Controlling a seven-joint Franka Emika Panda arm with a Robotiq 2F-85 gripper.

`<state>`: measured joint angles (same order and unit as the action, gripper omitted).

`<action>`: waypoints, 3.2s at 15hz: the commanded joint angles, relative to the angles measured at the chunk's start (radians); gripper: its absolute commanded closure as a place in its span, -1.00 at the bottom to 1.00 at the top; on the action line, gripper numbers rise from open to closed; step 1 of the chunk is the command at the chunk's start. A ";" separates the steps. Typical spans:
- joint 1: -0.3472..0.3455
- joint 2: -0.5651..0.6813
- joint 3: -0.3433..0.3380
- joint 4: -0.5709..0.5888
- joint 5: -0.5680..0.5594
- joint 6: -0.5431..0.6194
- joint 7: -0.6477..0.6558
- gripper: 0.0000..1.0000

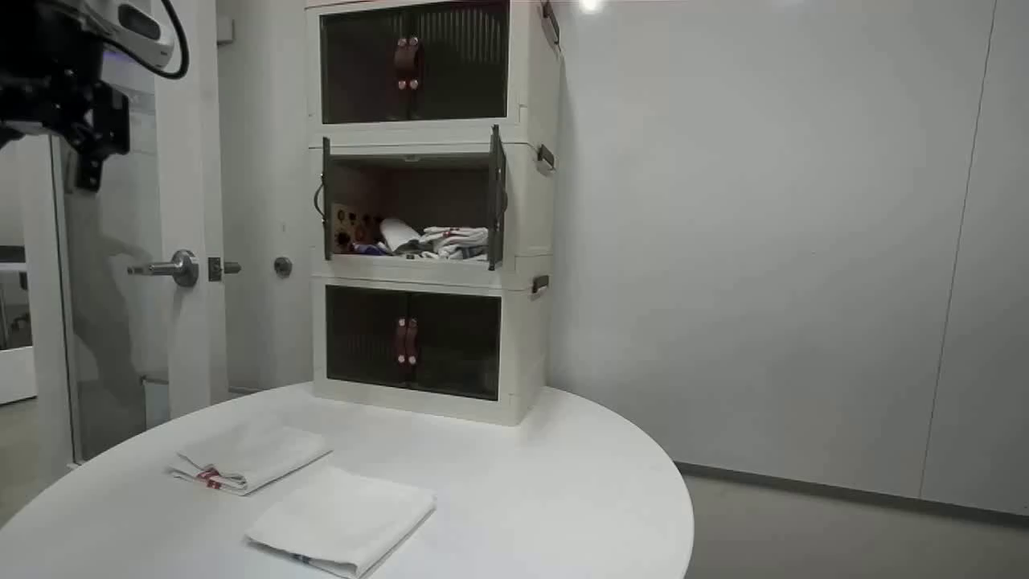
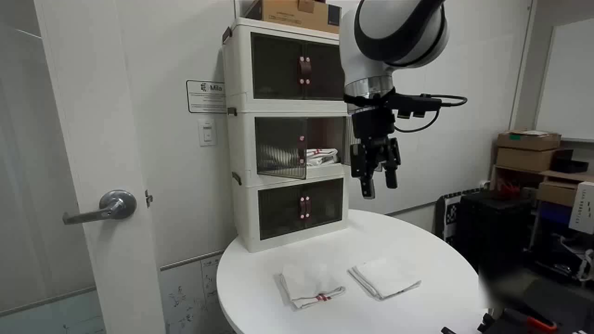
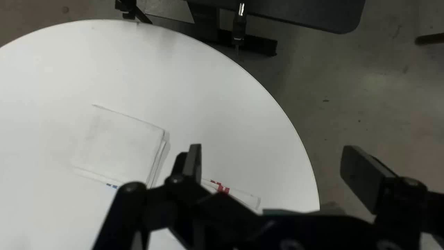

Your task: Remove the towel from the middle drawer

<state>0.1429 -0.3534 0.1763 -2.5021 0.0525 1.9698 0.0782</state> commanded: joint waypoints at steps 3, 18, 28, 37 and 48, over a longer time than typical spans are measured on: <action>0.005 0.000 -0.005 0.003 -0.002 -0.003 0.002 -1.00; 0.005 0.000 -0.005 0.003 -0.002 -0.003 0.002 -1.00; 0.003 0.016 0.006 0.017 -0.029 -0.005 0.013 -1.00; -0.121 0.074 -0.062 0.166 -0.374 0.234 0.013 -1.00; -0.152 0.571 -0.165 0.578 -0.572 0.520 -0.121 -1.00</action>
<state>-0.0346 0.0829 0.0355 -2.0859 -0.4390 2.4915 -0.0435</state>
